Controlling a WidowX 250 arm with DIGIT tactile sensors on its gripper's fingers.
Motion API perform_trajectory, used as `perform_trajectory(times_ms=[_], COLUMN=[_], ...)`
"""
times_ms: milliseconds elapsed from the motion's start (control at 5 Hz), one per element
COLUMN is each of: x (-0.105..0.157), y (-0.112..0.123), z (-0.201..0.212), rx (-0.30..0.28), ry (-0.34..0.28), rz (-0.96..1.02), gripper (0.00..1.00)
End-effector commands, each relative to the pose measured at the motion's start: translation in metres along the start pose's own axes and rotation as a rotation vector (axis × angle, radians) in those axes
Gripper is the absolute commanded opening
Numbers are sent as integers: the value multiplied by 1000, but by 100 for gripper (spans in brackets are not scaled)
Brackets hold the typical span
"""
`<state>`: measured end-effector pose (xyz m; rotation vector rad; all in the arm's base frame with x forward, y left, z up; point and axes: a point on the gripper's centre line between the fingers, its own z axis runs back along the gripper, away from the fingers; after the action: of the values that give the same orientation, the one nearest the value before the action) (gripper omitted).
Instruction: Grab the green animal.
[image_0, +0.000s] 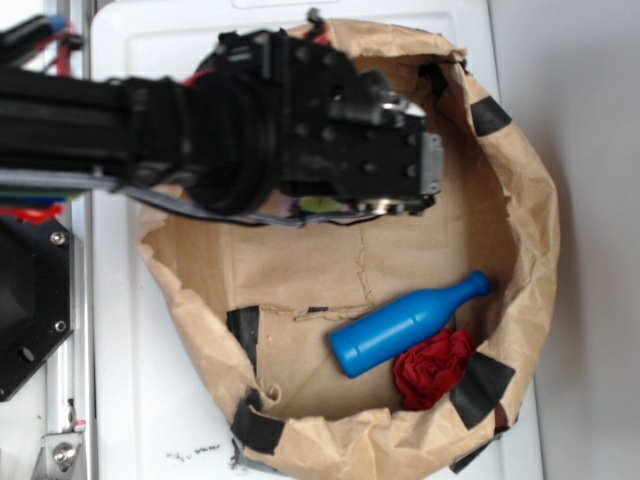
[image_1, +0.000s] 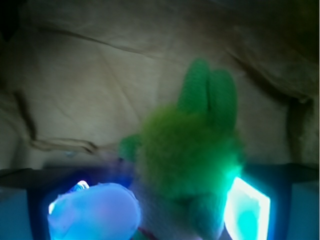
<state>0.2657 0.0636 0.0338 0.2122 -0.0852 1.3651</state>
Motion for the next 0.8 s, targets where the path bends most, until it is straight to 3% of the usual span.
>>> perform_trajectory(times_ms=[0, 200, 600], x=[7, 7, 6], y=[-40, -40, -34], z=[4, 6, 0], rx=[-16, -47, -88], ry=[-9, 10, 22], rz=[27, 46, 1], gripper=[100, 0, 0])
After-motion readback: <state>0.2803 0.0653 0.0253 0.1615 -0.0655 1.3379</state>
